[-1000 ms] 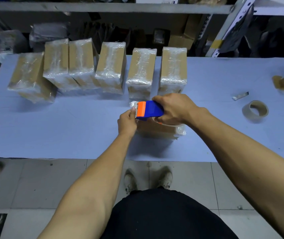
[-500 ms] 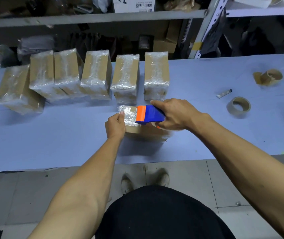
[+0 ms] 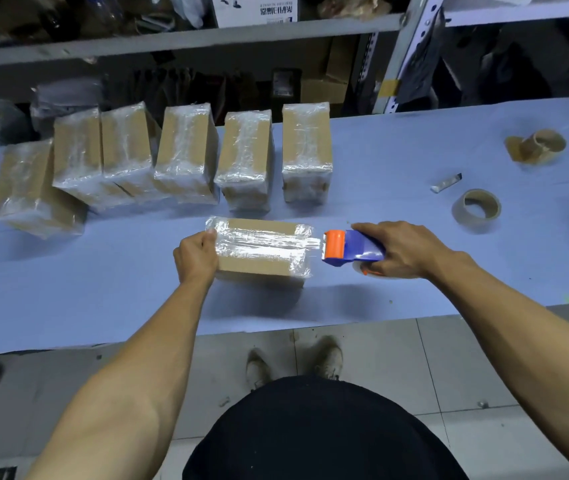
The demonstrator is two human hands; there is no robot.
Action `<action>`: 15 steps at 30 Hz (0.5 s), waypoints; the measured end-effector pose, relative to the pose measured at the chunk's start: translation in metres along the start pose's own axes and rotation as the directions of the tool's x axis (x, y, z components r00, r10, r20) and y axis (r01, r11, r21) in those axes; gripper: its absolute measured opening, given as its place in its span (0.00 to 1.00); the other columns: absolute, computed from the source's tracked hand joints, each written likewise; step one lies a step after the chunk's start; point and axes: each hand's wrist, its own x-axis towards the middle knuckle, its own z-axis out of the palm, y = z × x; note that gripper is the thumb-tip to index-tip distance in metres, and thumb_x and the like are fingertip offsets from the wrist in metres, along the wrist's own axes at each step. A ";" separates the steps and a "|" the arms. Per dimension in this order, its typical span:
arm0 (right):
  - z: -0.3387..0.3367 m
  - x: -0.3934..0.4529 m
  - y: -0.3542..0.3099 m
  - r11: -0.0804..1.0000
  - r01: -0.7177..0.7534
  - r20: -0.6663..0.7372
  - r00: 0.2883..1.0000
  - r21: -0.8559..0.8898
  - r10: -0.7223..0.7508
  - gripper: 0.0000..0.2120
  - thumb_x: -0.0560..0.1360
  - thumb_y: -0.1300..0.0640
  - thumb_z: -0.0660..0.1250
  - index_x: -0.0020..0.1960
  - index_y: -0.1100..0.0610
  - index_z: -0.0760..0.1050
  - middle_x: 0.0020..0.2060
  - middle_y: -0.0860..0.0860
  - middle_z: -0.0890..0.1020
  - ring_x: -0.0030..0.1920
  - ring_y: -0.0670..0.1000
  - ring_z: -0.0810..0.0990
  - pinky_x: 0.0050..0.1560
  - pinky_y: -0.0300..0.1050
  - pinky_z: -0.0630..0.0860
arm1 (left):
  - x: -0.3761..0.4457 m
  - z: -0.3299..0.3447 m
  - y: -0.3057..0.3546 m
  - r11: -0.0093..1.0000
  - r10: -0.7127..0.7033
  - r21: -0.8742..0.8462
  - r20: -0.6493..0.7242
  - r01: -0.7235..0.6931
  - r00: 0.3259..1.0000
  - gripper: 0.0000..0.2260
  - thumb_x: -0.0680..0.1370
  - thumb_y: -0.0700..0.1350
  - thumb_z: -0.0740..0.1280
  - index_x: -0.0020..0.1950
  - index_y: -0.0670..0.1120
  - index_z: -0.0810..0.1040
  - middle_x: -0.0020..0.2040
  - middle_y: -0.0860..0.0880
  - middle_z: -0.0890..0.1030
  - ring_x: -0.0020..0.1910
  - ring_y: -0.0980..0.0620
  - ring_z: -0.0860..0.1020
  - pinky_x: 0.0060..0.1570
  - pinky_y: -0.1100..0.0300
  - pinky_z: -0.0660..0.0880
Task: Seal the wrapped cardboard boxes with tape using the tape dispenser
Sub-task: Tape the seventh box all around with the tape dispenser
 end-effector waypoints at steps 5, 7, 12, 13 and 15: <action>0.024 0.007 -0.004 1.000 -0.024 0.022 0.999 0.000 0.024 0.29 0.71 0.42 0.69 0.70 0.45 0.67 0.52 0.48 0.81 0.51 0.55 0.79 0.41 0.44 0.70 | 0.001 -0.012 0.001 0.996 0.033 0.077 0.034 -0.035 0.999 0.16 0.83 0.52 0.64 0.64 0.42 0.78 0.57 0.43 0.82 0.59 0.43 0.78 0.48 0.63 0.73; 0.030 0.013 -0.009 1.000 -0.025 0.023 0.999 -0.006 0.025 0.28 0.71 0.43 0.69 0.69 0.46 0.67 0.51 0.49 0.80 0.49 0.55 0.79 0.41 0.43 0.70 | 0.002 -0.013 0.006 0.967 0.119 0.227 0.005 -0.117 0.993 0.23 0.83 0.46 0.64 0.77 0.43 0.66 0.75 0.43 0.70 0.75 0.42 0.66 0.69 0.55 0.67; 0.034 0.024 -0.016 0.999 -0.022 0.038 0.999 -0.037 0.023 0.23 0.72 0.44 0.69 0.64 0.48 0.69 0.47 0.51 0.80 0.45 0.55 0.79 0.44 0.48 0.78 | -0.023 0.039 0.049 0.711 0.427 0.366 0.453 -0.600 0.782 0.20 0.85 0.46 0.58 0.76 0.44 0.68 0.80 0.45 0.63 0.81 0.43 0.54 0.76 0.42 0.52; 0.035 0.025 -0.016 0.999 -0.029 0.030 0.999 -0.038 0.030 0.23 0.72 0.44 0.68 0.64 0.49 0.69 0.47 0.51 0.80 0.45 0.55 0.79 0.44 0.48 0.78 | -0.031 0.055 0.055 0.675 0.400 0.383 0.529 -0.631 0.749 0.23 0.85 0.53 0.55 0.79 0.46 0.64 0.82 0.47 0.59 0.82 0.45 0.50 0.76 0.39 0.47; 0.040 0.025 -0.017 0.999 -0.048 0.026 0.999 -0.015 0.048 0.23 0.72 0.45 0.69 0.64 0.49 0.70 0.48 0.52 0.80 0.46 0.57 0.79 0.43 0.46 0.76 | -0.041 0.078 0.059 0.626 0.345 0.444 0.580 -0.641 0.738 0.31 0.83 0.63 0.49 0.82 0.49 0.54 0.83 0.51 0.50 0.82 0.47 0.41 0.75 0.35 0.39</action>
